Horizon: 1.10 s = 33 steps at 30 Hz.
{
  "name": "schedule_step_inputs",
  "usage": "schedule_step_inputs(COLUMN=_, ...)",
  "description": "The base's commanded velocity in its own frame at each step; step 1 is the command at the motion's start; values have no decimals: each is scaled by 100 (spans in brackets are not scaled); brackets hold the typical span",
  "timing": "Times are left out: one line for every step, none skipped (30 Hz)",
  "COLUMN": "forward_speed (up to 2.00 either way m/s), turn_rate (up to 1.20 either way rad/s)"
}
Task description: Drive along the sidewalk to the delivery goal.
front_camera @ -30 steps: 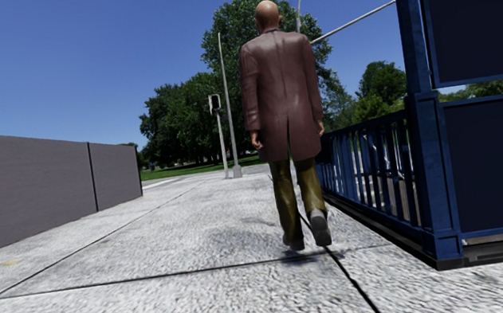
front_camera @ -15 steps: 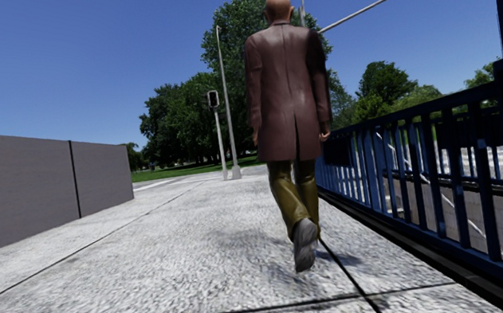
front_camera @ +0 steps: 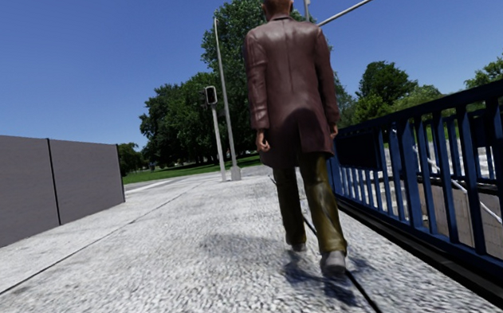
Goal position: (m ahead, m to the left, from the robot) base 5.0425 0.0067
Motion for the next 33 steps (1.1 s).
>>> schedule_step_inputs(forward_speed=140, turn_rate=0)
schedule_step_inputs(forward_speed=140, turn_rate=0)
schedule_step_inputs(forward_speed=140, turn_rate=0)
schedule_step_inputs(forward_speed=140, turn_rate=0)
schedule_step_inputs(forward_speed=140, turn_rate=0)
schedule_step_inputs(forward_speed=140, turn_rate=0)
schedule_step_inputs(forward_speed=140, turn_rate=0)
schedule_step_inputs(forward_speed=140, turn_rate=0)
schedule_step_inputs(forward_speed=140, turn_rate=0)
schedule_step_inputs(forward_speed=140, turn_rate=0)
schedule_step_inputs(forward_speed=140, turn_rate=0)
schedule_step_inputs(forward_speed=140, turn_rate=0)
schedule_step_inputs(forward_speed=140, turn_rate=0)
schedule_step_inputs(forward_speed=140, turn_rate=0)
schedule_step_inputs(forward_speed=140, turn_rate=0)
schedule_step_inputs(forward_speed=140, turn_rate=0)
schedule_step_inputs(forward_speed=140, turn_rate=0)
schedule_step_inputs(forward_speed=140, turn_rate=0)
schedule_step_inputs(forward_speed=140, turn_rate=0)
schedule_step_inputs(forward_speed=140, turn_rate=0)
schedule_step_inputs(forward_speed=140, turn_rate=0)
schedule_step_inputs(forward_speed=140, turn_rate=0)
schedule_step_inputs(forward_speed=140, turn_rate=0)
schedule_step_inputs(forward_speed=140, turn_rate=0)
schedule_step_inputs(forward_speed=140, turn_rate=0)
schedule_step_inputs(forward_speed=140, turn_rate=0)
schedule_step_inputs(forward_speed=140, turn_rate=0)
schedule_step_inputs(forward_speed=140, turn_rate=0)
schedule_step_inputs(forward_speed=140, turn_rate=0)
schedule_step_inputs(forward_speed=140, turn_rate=0)
schedule_step_inputs(forward_speed=140, turn_rate=0)
schedule_step_inputs(forward_speed=140, turn_rate=0)
schedule_step_inputs(forward_speed=140, turn_rate=0)
